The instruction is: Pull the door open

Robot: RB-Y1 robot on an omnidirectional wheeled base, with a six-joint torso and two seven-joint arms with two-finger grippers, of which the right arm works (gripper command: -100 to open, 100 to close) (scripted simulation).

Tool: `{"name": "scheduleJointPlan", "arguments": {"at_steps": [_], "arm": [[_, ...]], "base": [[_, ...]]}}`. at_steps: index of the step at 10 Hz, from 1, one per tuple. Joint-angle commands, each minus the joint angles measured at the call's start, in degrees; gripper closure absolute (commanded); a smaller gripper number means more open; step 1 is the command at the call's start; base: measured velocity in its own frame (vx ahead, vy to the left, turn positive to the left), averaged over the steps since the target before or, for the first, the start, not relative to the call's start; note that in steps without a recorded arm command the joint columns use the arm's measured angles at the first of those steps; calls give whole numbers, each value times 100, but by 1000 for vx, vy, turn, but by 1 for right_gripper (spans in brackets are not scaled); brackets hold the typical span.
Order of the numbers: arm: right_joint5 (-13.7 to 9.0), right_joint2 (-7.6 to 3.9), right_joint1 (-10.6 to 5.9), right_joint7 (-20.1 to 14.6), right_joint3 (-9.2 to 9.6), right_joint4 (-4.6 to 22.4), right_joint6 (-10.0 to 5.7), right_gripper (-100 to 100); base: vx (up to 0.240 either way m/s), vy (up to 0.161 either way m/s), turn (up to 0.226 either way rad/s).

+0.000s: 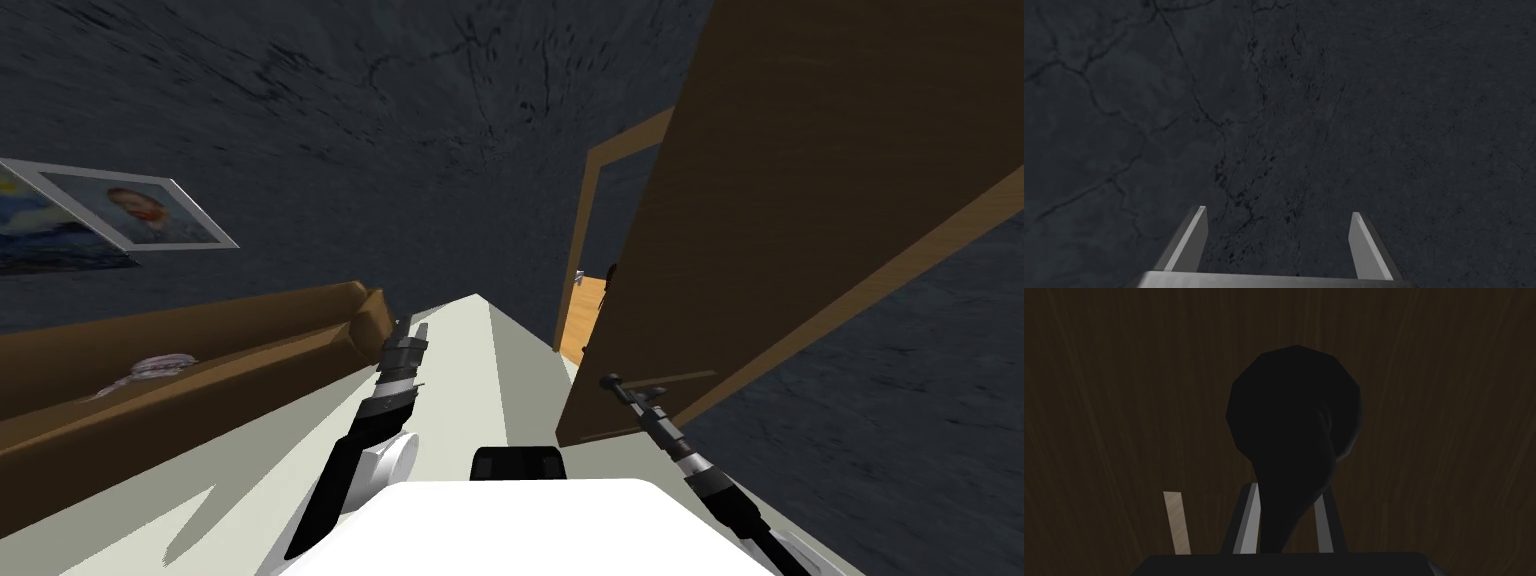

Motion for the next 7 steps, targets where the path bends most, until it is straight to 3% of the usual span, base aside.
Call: {"name": "scheduleJointPlan", "arguments": {"at_steps": [1, 2, 3, 7], "arm": [[-9, -42, 8, -5, -17, 90, -117, 100], [-9, -52, 16, -11, -15, 112, -156, 100], [2, -21, 11, -8, 4, 72, -100, 100], [11, -44, 12, -27, 17, 184, -226, 100]], "base": [[-225, -73, 141], [-196, -69, 122], [-81, -30, 23], [-176, -78, 159]]}}
